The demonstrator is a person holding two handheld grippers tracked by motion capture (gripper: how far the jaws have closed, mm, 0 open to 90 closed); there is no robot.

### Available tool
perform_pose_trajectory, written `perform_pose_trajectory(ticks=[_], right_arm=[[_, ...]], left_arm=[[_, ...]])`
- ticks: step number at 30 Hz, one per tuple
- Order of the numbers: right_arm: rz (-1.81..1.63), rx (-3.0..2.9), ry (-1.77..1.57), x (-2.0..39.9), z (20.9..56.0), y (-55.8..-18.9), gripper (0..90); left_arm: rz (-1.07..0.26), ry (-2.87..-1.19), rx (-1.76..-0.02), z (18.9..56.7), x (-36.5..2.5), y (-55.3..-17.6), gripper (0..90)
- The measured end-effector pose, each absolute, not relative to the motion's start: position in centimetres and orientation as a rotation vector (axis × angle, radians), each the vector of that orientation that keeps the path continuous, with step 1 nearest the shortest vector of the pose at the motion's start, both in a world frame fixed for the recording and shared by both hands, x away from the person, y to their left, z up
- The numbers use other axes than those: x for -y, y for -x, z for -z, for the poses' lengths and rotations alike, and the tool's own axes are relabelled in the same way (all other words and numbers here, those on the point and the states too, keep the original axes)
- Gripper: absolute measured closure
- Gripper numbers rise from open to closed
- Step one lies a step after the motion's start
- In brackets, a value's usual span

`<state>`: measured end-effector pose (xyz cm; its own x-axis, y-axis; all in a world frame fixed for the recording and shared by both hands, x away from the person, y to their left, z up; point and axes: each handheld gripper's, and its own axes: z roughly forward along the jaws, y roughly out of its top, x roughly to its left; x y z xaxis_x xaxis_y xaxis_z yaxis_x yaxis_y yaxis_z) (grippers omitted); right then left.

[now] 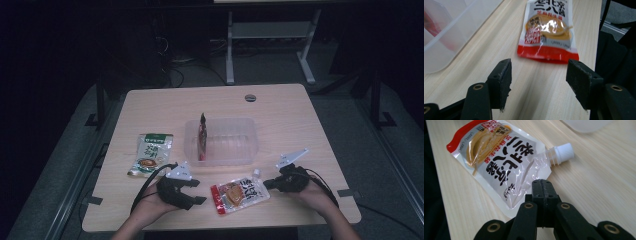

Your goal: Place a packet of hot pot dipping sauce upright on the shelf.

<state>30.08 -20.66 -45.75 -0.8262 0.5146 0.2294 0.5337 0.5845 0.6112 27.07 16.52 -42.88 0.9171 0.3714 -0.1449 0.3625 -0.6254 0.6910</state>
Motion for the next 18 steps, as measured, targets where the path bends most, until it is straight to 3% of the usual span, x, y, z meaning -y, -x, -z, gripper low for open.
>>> perform_pose_trajectory(ticks=[9, 14, 18], right_arm=[[1.09, 2.772, 0.806, 18.0, 45.8, -29.9, 89.8], [1.128, 2.761, 0.825, 18.3, 45.2, -29.7, 89.2], [1.146, 2.732, 0.889, 19.1, 45.0, -29.1, 79.6]], left_arm=[[-0.024, -2.312, -0.506, 43.0, -16.4, -27.1, 45.1], [-0.011, -2.308, -0.493, 43.0, -16.1, -27.2, 63.9], [0.023, -2.327, -0.483, 43.1, -15.6, -27.4, 84.5]])
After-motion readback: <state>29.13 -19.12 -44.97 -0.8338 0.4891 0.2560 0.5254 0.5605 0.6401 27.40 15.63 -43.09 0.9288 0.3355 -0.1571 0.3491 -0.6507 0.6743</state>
